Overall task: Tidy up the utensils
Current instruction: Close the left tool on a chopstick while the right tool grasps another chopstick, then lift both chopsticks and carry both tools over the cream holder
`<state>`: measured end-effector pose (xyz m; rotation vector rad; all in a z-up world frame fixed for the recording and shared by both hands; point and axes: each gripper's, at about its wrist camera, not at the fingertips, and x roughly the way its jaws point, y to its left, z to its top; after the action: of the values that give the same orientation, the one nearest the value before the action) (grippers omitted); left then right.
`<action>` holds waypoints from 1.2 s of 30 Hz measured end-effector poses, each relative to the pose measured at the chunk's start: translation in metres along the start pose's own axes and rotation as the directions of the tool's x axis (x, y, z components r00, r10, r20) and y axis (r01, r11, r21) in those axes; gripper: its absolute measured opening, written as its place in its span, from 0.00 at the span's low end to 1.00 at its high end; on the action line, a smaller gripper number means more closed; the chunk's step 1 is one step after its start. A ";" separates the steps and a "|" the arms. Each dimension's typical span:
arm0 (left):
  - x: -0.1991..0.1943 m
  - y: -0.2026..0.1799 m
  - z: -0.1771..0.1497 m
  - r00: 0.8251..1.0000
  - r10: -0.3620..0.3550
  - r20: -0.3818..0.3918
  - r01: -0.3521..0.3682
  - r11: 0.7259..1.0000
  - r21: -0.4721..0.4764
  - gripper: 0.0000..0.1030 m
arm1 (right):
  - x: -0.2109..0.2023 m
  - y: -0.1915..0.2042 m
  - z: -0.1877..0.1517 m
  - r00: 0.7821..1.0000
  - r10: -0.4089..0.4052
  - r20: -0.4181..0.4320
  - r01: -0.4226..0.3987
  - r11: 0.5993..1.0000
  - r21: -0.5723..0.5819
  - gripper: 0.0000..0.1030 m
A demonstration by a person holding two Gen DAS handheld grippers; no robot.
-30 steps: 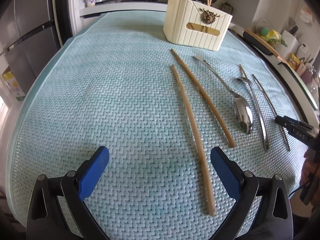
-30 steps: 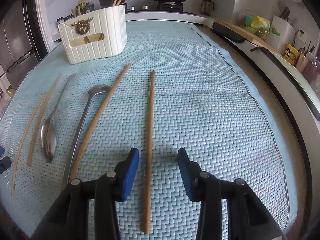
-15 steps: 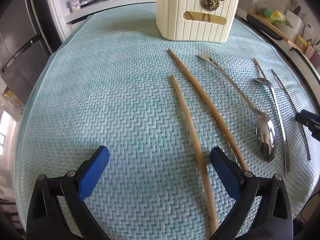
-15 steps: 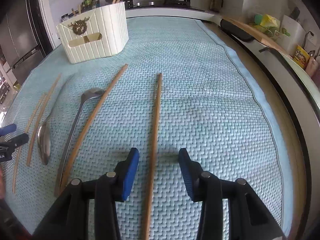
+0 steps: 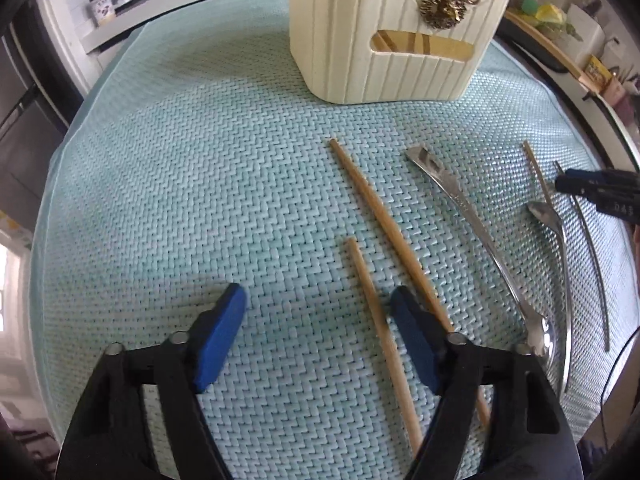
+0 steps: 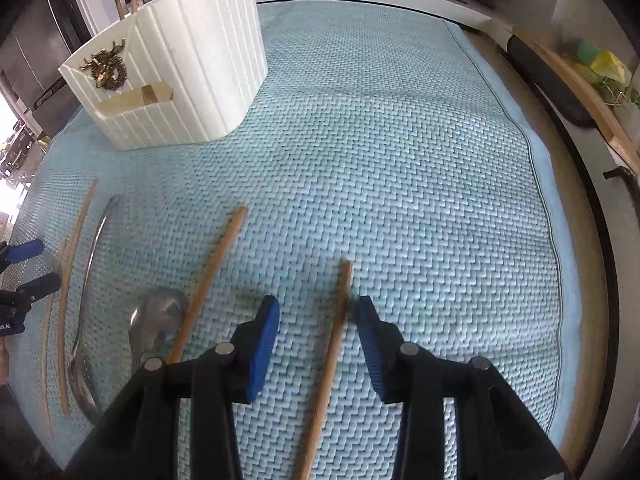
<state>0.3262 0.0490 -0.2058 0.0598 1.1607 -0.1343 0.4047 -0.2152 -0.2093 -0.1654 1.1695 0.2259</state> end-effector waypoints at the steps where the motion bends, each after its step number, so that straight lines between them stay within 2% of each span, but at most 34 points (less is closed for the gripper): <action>1: -0.001 -0.003 0.001 1.000 -0.009 -0.005 0.009 1.000 0.013 0.54 | 0.001 0.000 0.005 1.000 -0.008 -0.007 0.008 1.000 0.002 0.26; 2: -0.002 -0.006 0.001 1.000 -0.013 -0.009 0.014 1.000 0.023 0.49 | 0.003 0.001 0.008 1.000 0.000 -0.017 0.000 1.000 -0.001 0.19; 4: -0.002 -0.012 0.002 1.000 -0.023 -0.013 0.024 0.999 0.040 0.25 | 0.005 0.003 0.014 1.000 0.003 -0.028 -0.003 1.000 -0.008 0.13; 5: -0.003 -0.016 0.002 1.000 -0.025 -0.011 0.025 0.998 0.049 0.21 | 0.005 -0.001 0.017 0.999 0.006 -0.032 -0.007 1.000 -0.007 0.09; 6: -0.002 -0.020 0.002 0.999 -0.035 -0.016 0.036 0.998 0.057 0.09 | 0.006 -0.002 0.019 0.999 0.012 -0.033 -0.012 1.000 -0.003 0.08; 12: -0.007 -0.021 0.003 0.996 -0.086 0.020 0.085 0.995 0.048 0.04 | -0.004 -0.007 0.019 0.998 0.070 -0.003 -0.070 0.997 0.027 0.05; 19: -0.063 -0.010 0.004 0.978 -0.134 0.162 0.136 0.991 0.003 0.03 | -0.060 -0.015 0.011 0.982 0.125 0.143 -0.131 0.991 0.033 0.05; 26: -0.146 0.001 0.004 0.927 -0.171 0.334 0.176 0.984 0.013 0.03 | -0.134 -0.008 -0.006 0.934 0.181 0.306 -0.193 0.981 0.007 0.05; 31: -0.184 0.004 0.001 0.882 -0.186 0.433 0.197 0.980 0.021 0.03 | -0.184 0.004 -0.021 0.887 0.202 0.416 -0.204 0.978 -0.039 0.05; 36: -0.205 0.004 -0.005 0.845 -0.192 0.499 0.215 0.977 0.013 0.03 | -0.220 0.014 -0.033 0.842 0.201 0.500 -0.200 0.978 -0.057 0.05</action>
<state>0.2418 0.0692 -0.0205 -0.1335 0.6459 -0.2955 0.2904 -0.2296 -0.0190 0.0189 0.6592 0.4292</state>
